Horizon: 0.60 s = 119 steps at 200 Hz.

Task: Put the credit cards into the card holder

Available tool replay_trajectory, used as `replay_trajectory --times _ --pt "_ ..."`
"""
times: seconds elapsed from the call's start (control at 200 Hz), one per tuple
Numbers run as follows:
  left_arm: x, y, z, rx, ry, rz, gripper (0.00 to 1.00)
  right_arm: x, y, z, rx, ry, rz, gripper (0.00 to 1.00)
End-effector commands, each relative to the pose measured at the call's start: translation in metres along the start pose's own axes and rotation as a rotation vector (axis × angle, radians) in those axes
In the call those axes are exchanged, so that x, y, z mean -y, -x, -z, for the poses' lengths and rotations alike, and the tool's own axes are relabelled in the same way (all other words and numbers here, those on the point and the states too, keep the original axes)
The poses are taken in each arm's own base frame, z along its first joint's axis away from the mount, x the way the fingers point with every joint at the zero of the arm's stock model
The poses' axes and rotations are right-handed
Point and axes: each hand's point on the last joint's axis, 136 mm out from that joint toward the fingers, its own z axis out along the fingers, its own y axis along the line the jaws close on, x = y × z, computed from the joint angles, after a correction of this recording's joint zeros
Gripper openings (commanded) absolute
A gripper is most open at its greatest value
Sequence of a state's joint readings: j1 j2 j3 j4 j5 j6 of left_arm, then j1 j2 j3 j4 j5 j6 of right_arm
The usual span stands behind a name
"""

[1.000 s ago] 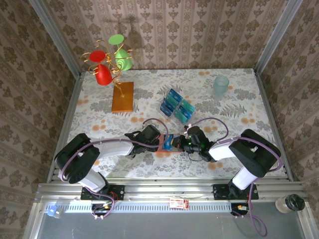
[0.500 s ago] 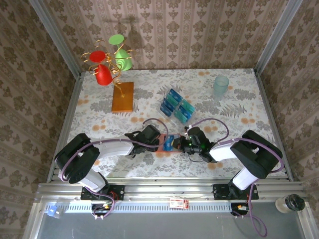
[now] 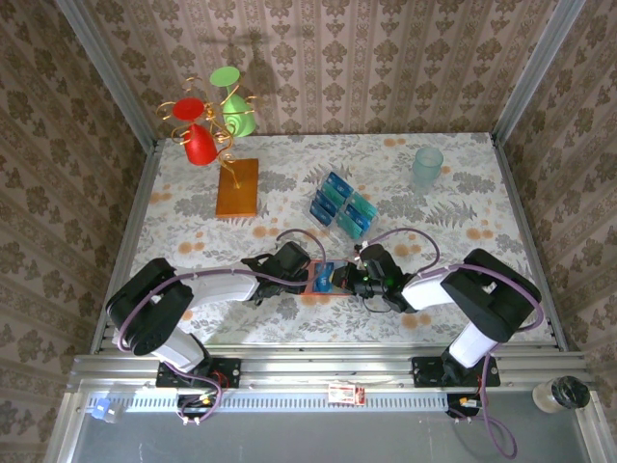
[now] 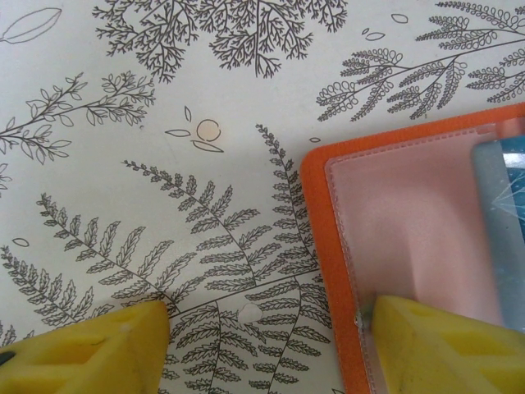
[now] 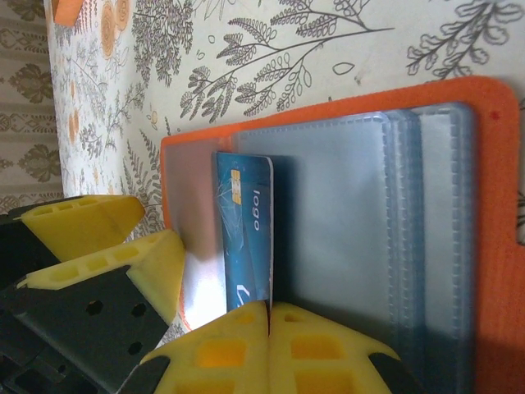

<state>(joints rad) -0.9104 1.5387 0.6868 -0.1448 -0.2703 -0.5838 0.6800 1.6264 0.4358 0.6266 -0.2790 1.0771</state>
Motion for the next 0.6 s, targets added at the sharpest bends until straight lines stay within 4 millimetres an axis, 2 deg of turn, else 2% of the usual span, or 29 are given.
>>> replay_trajectory --times 0.0,0.07,0.11,0.21,0.255,0.3,0.375,0.435,0.59 --pt "-0.003 -0.011 -0.005 -0.033 0.024 0.0 0.68 0.018 -0.015 -0.006 -0.068 -0.076 -0.005 0.0" --pt "-0.003 -0.011 -0.005 -0.033 0.024 -0.001 0.68 0.015 -0.016 -0.007 -0.087 -0.079 0.007 0.0" --pt "-0.003 -0.012 -0.005 -0.035 0.025 -0.001 0.68 0.013 -0.016 -0.008 -0.102 -0.082 0.02 0.05" --pt "-0.003 -0.012 -0.005 -0.033 0.023 -0.002 0.68 0.008 -0.013 -0.003 -0.123 -0.111 0.069 0.29" --pt "-0.003 -0.012 -0.005 -0.033 0.024 -0.001 0.68 0.005 -0.009 0.003 -0.125 -0.133 0.102 0.37" --pt "-0.003 -0.011 -0.004 -0.031 0.024 0.0 0.68 0.003 -0.005 0.008 -0.118 -0.152 0.13 0.41" --pt "-0.003 -0.011 -0.004 -0.029 0.02 0.002 0.68 -0.002 0.002 0.017 -0.108 -0.169 0.166 0.4" --pt "-0.002 -0.011 -0.005 -0.029 0.019 0.001 0.68 -0.004 0.006 0.022 -0.101 -0.193 0.194 0.36" --pt "-0.002 -0.011 -0.005 -0.026 0.018 0.002 0.68 -0.008 0.008 0.02 -0.118 -0.198 0.221 0.13"
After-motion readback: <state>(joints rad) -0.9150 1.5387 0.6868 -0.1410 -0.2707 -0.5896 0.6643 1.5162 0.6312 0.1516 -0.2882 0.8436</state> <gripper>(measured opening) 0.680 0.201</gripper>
